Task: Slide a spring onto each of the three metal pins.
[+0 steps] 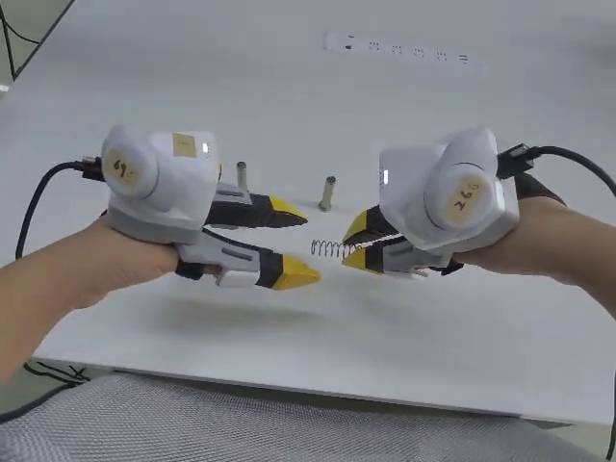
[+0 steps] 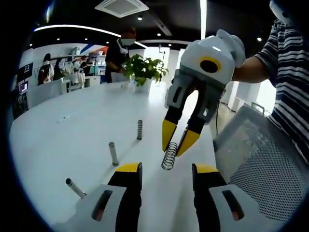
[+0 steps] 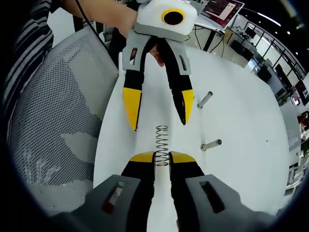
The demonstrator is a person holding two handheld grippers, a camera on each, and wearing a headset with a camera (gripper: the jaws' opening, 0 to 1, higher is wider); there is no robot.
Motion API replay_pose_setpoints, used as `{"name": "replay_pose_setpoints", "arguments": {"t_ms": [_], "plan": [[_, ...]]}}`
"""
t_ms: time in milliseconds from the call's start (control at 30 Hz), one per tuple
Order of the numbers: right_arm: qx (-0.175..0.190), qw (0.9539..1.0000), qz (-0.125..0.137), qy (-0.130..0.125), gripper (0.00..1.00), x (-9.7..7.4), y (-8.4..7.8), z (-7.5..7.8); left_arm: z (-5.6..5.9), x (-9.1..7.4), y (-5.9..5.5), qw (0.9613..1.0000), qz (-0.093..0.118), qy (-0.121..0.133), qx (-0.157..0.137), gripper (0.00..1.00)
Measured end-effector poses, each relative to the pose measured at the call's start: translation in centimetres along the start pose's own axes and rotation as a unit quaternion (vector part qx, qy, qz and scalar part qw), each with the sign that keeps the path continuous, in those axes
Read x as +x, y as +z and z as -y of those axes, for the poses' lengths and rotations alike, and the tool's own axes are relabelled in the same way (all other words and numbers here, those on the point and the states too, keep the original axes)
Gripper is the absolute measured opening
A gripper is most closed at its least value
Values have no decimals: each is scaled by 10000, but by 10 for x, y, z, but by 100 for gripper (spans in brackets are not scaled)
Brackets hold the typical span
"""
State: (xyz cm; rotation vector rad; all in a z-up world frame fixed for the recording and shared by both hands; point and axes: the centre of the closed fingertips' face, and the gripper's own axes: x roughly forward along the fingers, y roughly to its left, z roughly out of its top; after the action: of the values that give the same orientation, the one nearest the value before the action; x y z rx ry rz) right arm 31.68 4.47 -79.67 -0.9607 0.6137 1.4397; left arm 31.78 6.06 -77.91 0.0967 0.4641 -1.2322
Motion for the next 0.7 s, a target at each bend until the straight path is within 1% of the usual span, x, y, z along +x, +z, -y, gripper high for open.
{"name": "replay_pose_setpoints", "arguments": {"t_ms": [33,133,300,500,600,700], "plan": [[5,10000,30,12,13,0,2,-1,0,1,0,10000,10,4,15,39],[-3,10000,73,26,13,-1,5,-2,2,4,1,10000,45,-83,-22,32],[1,9999,158,-60,13,-4,9,2,5,7,3,9998,84,-148,-42,26],[-18,9999,154,-29,13,-5,6,0,7,9,9,9996,194,-196,-99,19],[-13,9999,158,-33,13,-6,6,-1,9,11,9,9995,181,-246,-89,15],[-29,9999,164,-13,13,-7,6,-3,11,12,8,9994,182,-276,-99,14]]}}
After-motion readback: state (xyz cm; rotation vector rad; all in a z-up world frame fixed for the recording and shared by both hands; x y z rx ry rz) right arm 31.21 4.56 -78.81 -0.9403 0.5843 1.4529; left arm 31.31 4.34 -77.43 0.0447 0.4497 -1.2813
